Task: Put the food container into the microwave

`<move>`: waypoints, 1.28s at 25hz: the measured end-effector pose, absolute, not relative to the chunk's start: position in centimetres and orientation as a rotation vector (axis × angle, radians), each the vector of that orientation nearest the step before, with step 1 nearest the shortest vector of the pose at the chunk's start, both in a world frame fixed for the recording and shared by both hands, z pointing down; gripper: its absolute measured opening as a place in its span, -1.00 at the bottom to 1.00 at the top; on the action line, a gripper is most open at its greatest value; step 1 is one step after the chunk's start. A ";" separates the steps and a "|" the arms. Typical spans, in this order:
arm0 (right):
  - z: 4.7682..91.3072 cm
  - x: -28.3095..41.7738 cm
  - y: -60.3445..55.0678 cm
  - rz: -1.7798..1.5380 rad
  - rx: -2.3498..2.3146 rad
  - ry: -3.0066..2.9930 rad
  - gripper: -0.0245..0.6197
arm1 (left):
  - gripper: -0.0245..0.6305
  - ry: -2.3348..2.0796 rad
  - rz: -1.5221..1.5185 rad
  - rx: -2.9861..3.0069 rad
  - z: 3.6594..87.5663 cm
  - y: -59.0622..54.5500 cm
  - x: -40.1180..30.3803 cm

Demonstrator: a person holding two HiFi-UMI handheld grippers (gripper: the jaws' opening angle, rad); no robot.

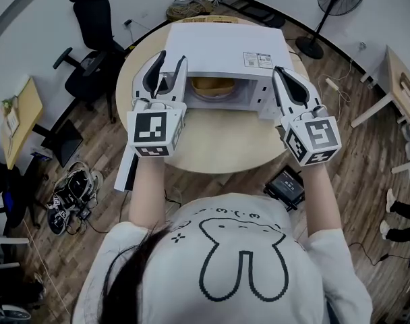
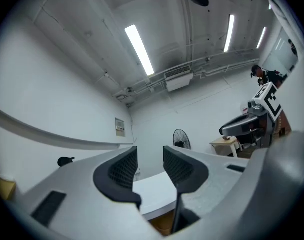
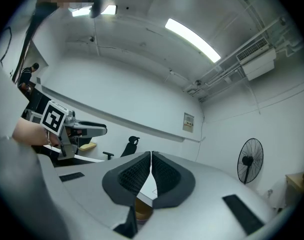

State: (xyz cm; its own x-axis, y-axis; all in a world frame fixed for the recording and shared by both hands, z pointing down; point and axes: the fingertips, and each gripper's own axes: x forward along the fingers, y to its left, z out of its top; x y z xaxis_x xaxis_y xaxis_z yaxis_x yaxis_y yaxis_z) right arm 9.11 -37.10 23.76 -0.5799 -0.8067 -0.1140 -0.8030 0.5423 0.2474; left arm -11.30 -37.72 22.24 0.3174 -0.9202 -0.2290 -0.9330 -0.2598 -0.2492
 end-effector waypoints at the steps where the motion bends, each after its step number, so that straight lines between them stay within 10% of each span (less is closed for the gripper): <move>1: 23.6 9.3 -37.0 -0.440 1.439 -2.743 -0.82 | -0.45 1.649 0.057 -2.238 21.9 -37.4 -11.4; 10: 24.6 10.2 -36.8 -0.516 1.472 -2.643 -0.82 | -0.45 1.725 0.059 -2.191 22.3 -36.6 -14.7; 17: 25.8 11.4 -37.5 -0.456 1.512 -2.636 -0.82 | -0.90 1.828 0.038 -2.177 24.5 -36.6 -17.2; 32: 26.6 10.2 -37.4 -0.443 1.461 -2.650 -0.82 | -0.90 1.827 0.017 -2.228 25.4 -36.2 -16.9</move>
State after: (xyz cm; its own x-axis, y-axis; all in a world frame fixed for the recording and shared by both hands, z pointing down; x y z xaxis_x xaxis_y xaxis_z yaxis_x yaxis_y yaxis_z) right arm 10.15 -37.42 26.65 -0.5407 -0.8387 -0.0657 -0.8145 0.5024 0.2903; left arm -16.93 -36.17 25.42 0.2098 -0.9625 -0.1723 -0.9656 -0.1762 -0.1915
